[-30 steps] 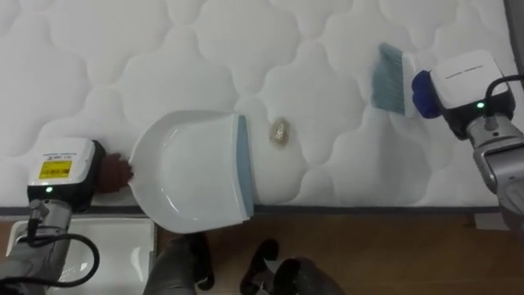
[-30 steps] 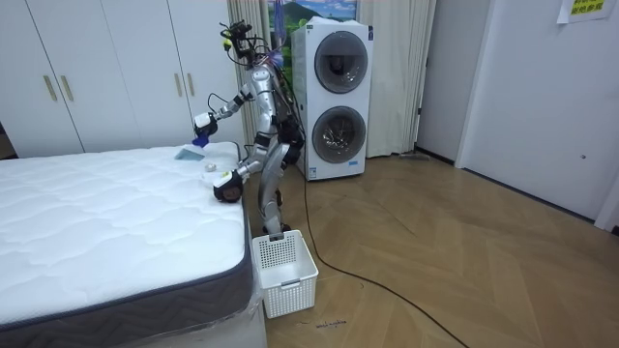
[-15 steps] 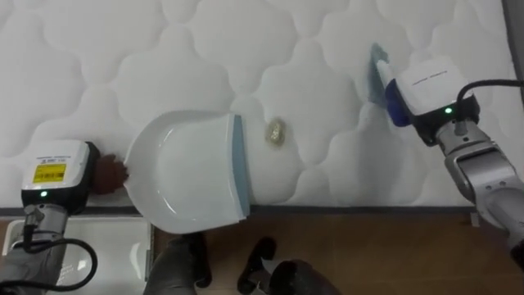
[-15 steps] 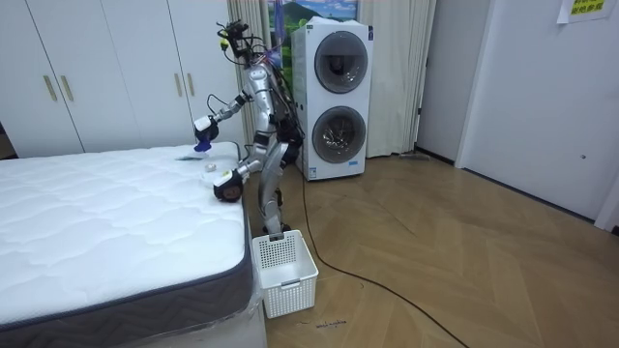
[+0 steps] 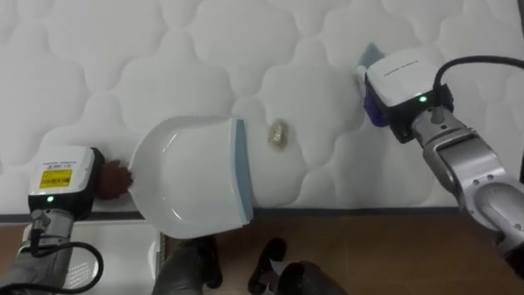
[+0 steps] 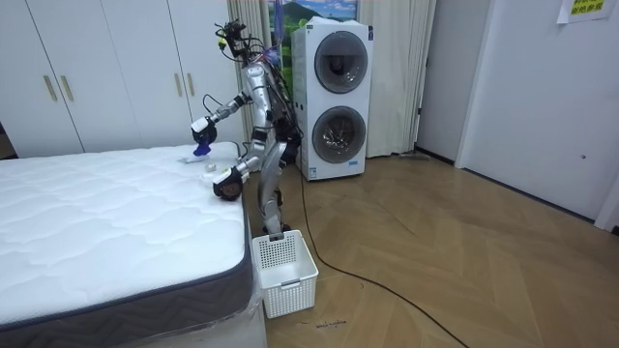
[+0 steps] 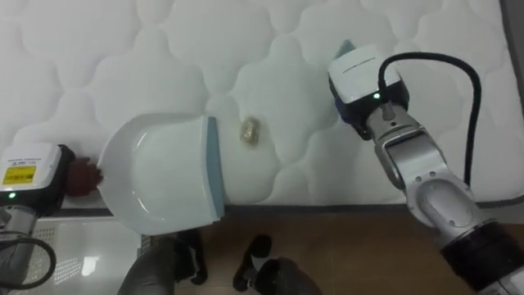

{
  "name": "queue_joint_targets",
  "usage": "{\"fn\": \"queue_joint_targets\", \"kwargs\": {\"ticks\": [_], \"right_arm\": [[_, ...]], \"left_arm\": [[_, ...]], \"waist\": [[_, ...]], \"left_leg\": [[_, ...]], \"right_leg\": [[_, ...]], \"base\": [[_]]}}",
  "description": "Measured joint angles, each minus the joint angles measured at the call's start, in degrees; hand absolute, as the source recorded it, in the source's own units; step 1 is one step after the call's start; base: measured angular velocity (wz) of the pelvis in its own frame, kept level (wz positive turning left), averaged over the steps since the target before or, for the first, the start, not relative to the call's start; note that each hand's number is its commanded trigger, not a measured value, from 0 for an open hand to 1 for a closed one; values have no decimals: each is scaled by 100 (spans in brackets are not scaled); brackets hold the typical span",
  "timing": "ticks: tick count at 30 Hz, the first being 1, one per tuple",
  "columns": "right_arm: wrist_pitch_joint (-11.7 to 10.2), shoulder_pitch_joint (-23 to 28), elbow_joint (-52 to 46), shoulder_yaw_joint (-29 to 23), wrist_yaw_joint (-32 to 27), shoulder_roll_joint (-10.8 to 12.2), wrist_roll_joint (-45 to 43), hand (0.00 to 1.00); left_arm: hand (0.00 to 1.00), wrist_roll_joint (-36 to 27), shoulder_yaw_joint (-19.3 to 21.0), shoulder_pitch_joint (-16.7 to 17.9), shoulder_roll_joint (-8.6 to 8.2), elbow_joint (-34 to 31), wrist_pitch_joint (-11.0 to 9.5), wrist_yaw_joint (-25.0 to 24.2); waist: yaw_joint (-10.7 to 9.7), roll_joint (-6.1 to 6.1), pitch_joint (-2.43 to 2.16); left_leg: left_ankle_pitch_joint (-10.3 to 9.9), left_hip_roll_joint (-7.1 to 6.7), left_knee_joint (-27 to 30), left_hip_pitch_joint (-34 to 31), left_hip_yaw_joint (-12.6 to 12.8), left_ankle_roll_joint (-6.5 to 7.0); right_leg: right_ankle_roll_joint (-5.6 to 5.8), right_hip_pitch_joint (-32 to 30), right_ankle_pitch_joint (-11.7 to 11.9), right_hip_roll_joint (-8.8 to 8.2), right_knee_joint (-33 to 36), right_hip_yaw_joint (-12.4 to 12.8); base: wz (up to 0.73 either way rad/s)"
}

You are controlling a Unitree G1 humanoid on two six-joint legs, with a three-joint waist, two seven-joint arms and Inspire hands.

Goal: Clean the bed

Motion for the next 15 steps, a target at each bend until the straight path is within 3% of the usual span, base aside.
{"fn": "queue_joint_targets", "kwargs": {"ticks": [2, 8, 15], "right_arm": [[-1, -202, -40, 59, 147, 177, 309, 100], [-116, -412, -484, 46, 510, 388, 1171, 100], [-217, -562, -564, -50, 932, 659, 1993, 100]], "left_arm": [[100, -1, 1, 1, -8, 19, 22, -8], [100, 7, 5, 36, -102, 48, 89, -25], [100, 116, 15, 40, -102, 116, 154, -35]], "waist": [[3, 2, -2], [18, -5, -10], [14, -4, -21]], "left_leg": [[5, -7, -2, 35, -8, -9], [12, -123, -32, 144, 5, -20], [11, -111, 8, 180, -2, -21]], "right_leg": [[-14, 24, -8, -2, 27, 16], [-14, 27, -159, -165, 267, 28], [-28, 66, -180, -173, 313, 22]], "base": [[0], [7], [1]]}}
